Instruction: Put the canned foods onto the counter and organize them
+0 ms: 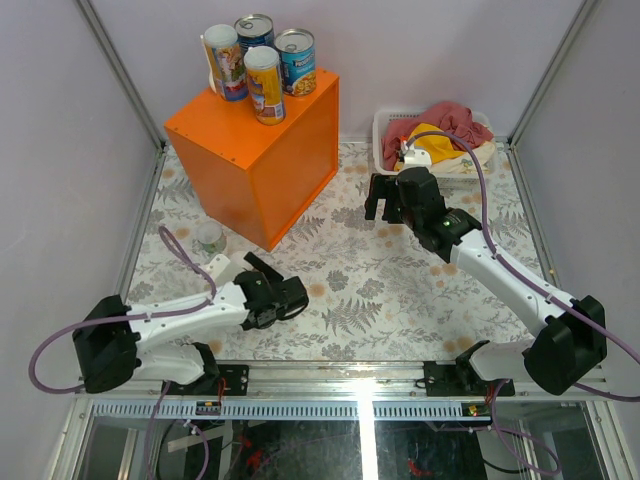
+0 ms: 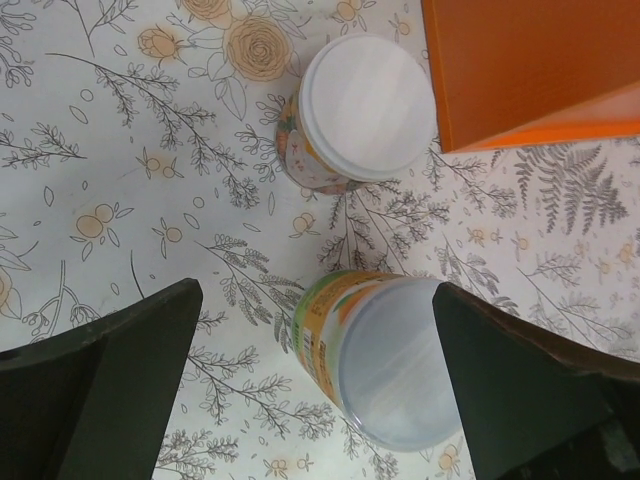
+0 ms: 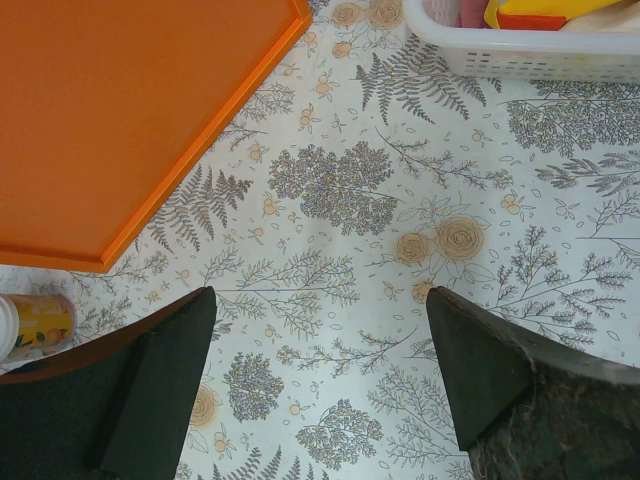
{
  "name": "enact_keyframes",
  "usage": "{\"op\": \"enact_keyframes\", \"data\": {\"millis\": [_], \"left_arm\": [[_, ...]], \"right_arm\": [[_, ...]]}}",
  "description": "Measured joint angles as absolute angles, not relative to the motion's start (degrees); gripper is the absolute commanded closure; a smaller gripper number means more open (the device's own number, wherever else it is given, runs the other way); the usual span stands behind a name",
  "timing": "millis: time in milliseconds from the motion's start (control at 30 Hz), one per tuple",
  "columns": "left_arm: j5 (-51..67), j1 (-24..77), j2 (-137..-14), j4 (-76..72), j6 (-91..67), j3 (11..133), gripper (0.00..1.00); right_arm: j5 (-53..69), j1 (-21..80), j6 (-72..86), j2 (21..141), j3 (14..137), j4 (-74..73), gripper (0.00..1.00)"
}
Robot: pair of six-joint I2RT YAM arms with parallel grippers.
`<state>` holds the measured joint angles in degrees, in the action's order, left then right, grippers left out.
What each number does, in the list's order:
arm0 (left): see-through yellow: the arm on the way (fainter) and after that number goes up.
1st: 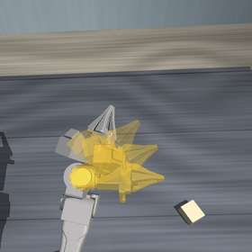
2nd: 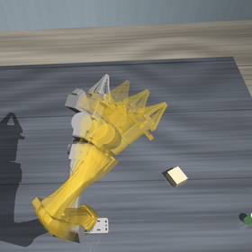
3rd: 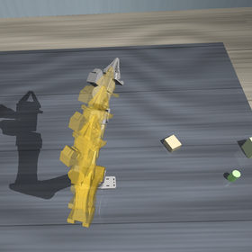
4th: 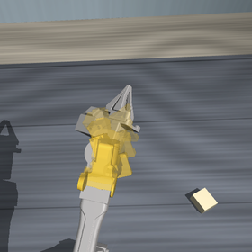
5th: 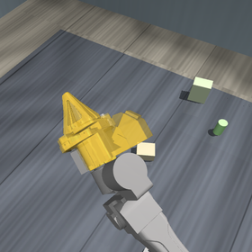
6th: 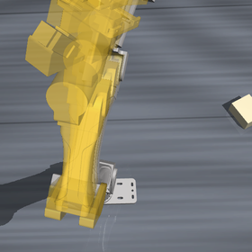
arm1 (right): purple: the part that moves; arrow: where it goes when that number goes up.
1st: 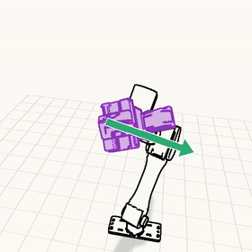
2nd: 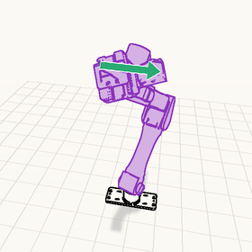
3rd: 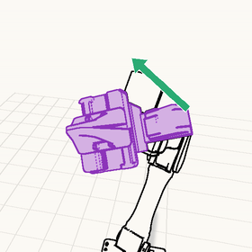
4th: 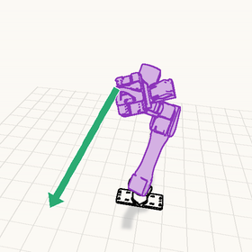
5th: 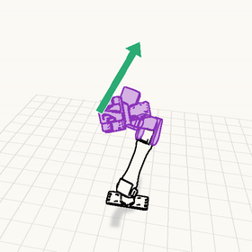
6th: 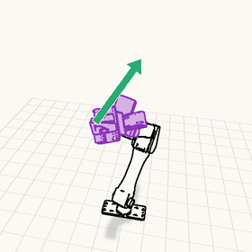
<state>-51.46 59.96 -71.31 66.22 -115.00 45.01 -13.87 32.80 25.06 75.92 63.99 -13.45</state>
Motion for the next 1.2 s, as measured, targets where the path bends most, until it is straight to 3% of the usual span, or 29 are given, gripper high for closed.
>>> {"op": "enact_keyframes", "data": {"millis": [300,700,1200], "left_arm": [[-51.07,53.6,-78.11,63.16,-108.99,47.09,0.0],[-49.78,48.38,-79.37,53.78,-95.44,47.13,0.0],[-49.04,44.71,-79.57,50.06,-89.76,47.03,0.0]], "right_arm": [[-13.82,32.8,25.06,75.92,63.99,-13.45,0.07],[-13.78,32.8,25.04,75.92,63.55,-13.39,0.07],[-13.41,32.8,25.04,75.94,63.46,-12.97,0.07]]}}
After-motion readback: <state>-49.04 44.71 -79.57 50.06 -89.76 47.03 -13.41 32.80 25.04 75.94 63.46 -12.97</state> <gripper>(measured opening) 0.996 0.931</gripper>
